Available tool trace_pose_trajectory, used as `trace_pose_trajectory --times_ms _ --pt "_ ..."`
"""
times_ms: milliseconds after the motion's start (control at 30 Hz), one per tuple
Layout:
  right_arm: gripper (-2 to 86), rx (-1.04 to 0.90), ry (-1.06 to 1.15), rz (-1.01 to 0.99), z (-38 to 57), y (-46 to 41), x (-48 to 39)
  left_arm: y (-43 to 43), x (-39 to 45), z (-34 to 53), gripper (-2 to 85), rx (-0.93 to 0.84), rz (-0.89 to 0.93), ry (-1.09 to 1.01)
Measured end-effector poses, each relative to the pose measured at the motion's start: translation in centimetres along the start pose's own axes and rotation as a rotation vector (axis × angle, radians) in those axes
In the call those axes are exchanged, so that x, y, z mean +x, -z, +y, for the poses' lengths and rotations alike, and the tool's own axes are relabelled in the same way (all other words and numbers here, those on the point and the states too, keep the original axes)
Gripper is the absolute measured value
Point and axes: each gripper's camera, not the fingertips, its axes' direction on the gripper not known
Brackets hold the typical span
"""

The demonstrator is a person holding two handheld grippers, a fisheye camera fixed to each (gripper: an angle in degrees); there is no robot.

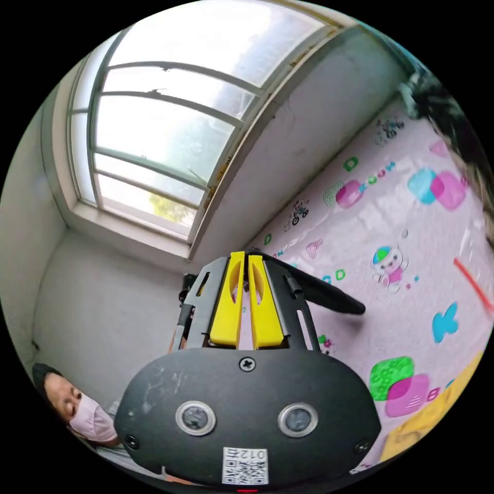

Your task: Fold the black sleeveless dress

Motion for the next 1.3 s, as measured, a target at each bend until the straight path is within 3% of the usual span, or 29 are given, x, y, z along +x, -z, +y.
trace_pose_trajectory --times_ms 133,233,400,500,1000,1300 --pt "-1.0 -0.097 0.15 0.126 -2.0 -2.2 -0.9 -0.7 -0.1 -0.8 1.7 -0.017 -0.028 -0.065" --pt "-1.0 -0.166 0.087 0.133 0.2 -5.7 5.0 -3.3 -4.9 0.2 1.6 -0.081 -0.055 -0.016" --pt "-1.0 -0.265 -0.195 0.101 7.1 -13.4 19.1 -9.2 -20.6 6.8 1.6 -0.167 -0.106 0.361" --pt "-1.0 -0.358 -0.301 0.115 10.7 -16.8 23.8 -10.7 -25.0 11.0 1.5 -0.174 -0.127 0.508" --pt "-1.0 -0.579 -0.335 0.187 14.7 -21.0 27.3 -16.6 -21.3 12.5 1.7 -0.469 -0.302 0.368" --pt "-1.0 -0.611 -0.342 0.219 14.6 -23.7 29.2 -17.4 -20.6 13.3 1.2 -0.452 -0.243 0.48"
